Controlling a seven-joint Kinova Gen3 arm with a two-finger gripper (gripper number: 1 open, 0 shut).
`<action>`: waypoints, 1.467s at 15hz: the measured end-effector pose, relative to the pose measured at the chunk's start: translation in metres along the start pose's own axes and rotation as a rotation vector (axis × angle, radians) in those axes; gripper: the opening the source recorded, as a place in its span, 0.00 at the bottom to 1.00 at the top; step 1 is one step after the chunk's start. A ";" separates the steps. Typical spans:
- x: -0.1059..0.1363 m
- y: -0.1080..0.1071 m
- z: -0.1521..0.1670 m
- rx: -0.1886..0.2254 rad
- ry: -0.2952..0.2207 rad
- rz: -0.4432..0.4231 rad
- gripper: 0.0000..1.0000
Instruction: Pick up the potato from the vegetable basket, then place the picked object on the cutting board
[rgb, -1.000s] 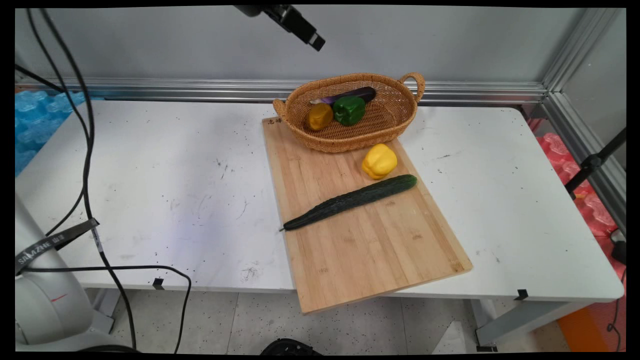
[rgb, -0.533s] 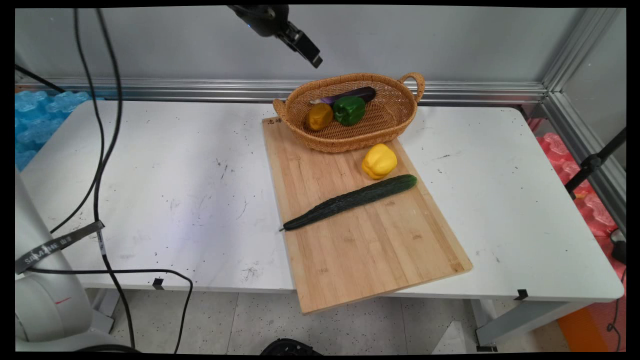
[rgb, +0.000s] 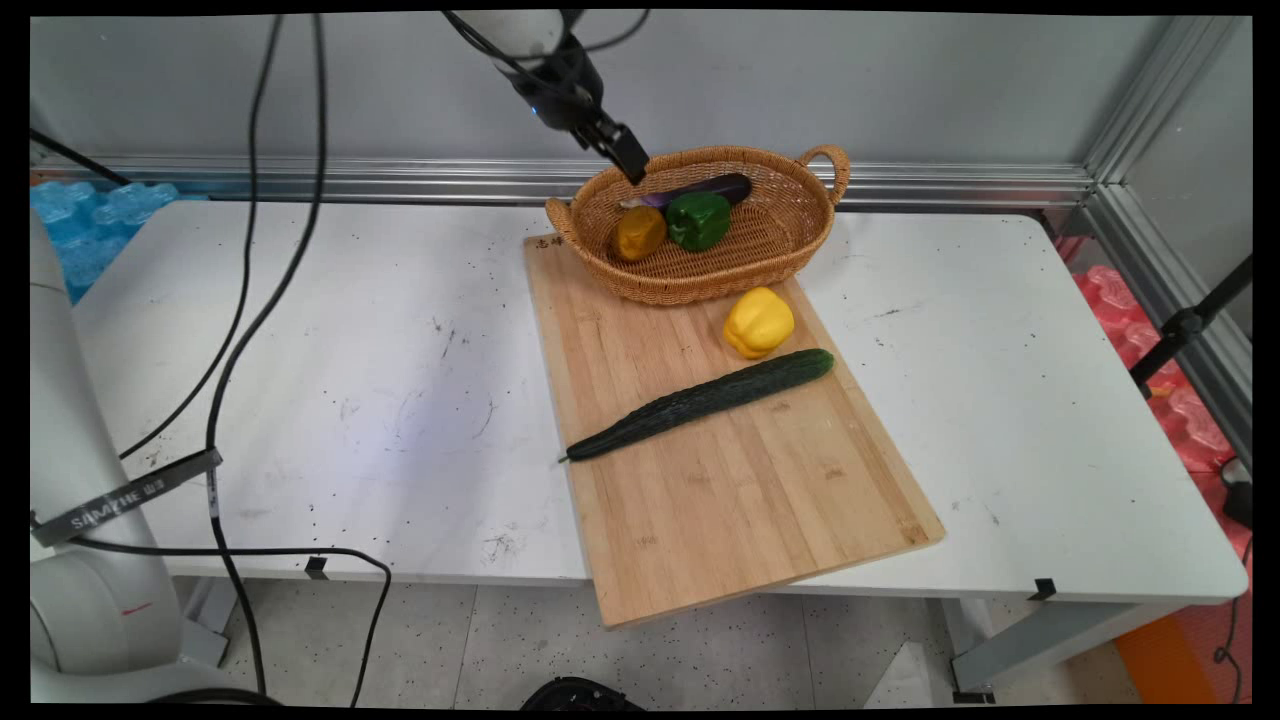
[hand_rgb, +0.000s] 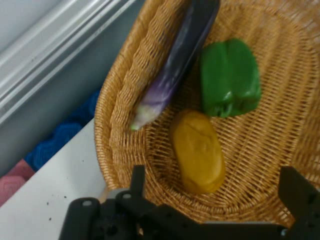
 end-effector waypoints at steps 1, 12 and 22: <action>0.001 0.001 0.012 0.001 -0.016 0.000 1.00; 0.007 0.007 0.108 -0.009 -0.135 0.019 1.00; 0.011 0.005 0.120 -0.011 -0.137 0.044 0.00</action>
